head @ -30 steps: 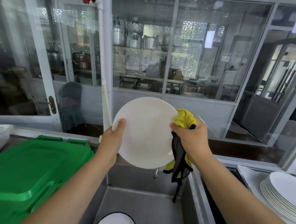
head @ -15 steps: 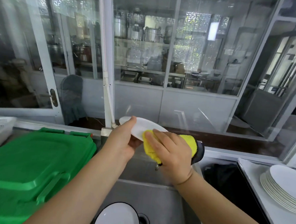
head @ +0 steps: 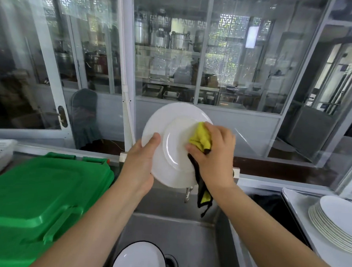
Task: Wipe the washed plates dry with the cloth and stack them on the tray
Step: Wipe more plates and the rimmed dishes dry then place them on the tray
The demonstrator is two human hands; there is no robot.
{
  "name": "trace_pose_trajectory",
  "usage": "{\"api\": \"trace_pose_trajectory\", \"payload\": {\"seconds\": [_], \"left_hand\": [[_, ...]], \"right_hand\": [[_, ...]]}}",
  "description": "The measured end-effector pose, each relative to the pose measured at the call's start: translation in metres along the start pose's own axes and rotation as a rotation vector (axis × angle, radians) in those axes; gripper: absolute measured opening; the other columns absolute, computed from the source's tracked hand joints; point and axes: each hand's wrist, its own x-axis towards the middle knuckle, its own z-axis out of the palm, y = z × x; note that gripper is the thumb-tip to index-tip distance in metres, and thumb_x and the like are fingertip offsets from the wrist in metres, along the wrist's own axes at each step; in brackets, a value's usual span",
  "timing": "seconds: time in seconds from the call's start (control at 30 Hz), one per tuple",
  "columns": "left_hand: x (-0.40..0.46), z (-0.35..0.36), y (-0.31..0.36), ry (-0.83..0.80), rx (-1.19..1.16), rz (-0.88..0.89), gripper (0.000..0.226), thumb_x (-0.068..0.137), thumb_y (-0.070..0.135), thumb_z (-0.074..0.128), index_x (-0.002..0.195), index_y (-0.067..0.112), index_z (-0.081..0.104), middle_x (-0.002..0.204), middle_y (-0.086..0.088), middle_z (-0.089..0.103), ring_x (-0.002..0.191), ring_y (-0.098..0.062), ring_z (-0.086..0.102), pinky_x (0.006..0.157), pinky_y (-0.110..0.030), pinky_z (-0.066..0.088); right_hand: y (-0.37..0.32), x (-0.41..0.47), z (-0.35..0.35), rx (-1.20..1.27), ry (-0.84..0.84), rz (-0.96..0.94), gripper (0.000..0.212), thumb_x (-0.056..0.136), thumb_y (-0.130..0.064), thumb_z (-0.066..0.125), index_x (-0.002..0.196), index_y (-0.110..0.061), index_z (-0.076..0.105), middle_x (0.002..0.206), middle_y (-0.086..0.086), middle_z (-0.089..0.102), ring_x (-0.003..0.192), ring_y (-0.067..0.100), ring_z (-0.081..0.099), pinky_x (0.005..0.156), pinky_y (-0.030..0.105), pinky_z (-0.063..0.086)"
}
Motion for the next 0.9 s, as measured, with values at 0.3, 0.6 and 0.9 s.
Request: {"api": "trace_pose_trajectory", "payload": {"seconds": [0.3,0.6,0.9], "left_hand": [[0.006,0.001,0.002,-0.016,0.001,0.076,0.013,0.089,0.028,0.064,0.094,0.018,0.070,0.090,-0.009,0.075,0.079,-0.022,0.072,0.064,-0.034,0.057],[0.005,-0.006,0.015,-0.017,0.091,0.100,0.017,0.089,0.030,0.063,0.098,0.015,0.067,0.089,-0.002,0.076,0.079,-0.019,0.072,0.060,-0.029,0.057],[-0.002,0.006,0.006,-0.030,0.104,0.072,0.010,0.086,0.029,0.066,0.086,0.020,0.069,0.078,-0.004,0.075,0.068,-0.019,0.071,0.056,-0.031,0.057]], "right_hand": [[-0.019,-0.016,0.013,-0.181,-0.178,-0.574,0.048,0.085,-0.020,0.060,0.126,0.003,0.058,0.124,0.018,0.058,0.105,0.029,0.041,0.089,0.048,0.046],[0.028,-0.016,-0.017,-0.170,-0.179,-0.535,0.058,0.063,0.014,0.072,0.119,0.002,0.063,0.121,0.016,0.058,0.102,0.029,0.041,0.092,0.041,0.044],[-0.002,-0.002,0.000,-0.160,-0.127,-0.606,0.053,0.070,-0.004,0.078,0.121,0.000,0.063,0.120,0.015,0.059,0.101,0.030,0.042,0.093,0.036,0.040]]}}
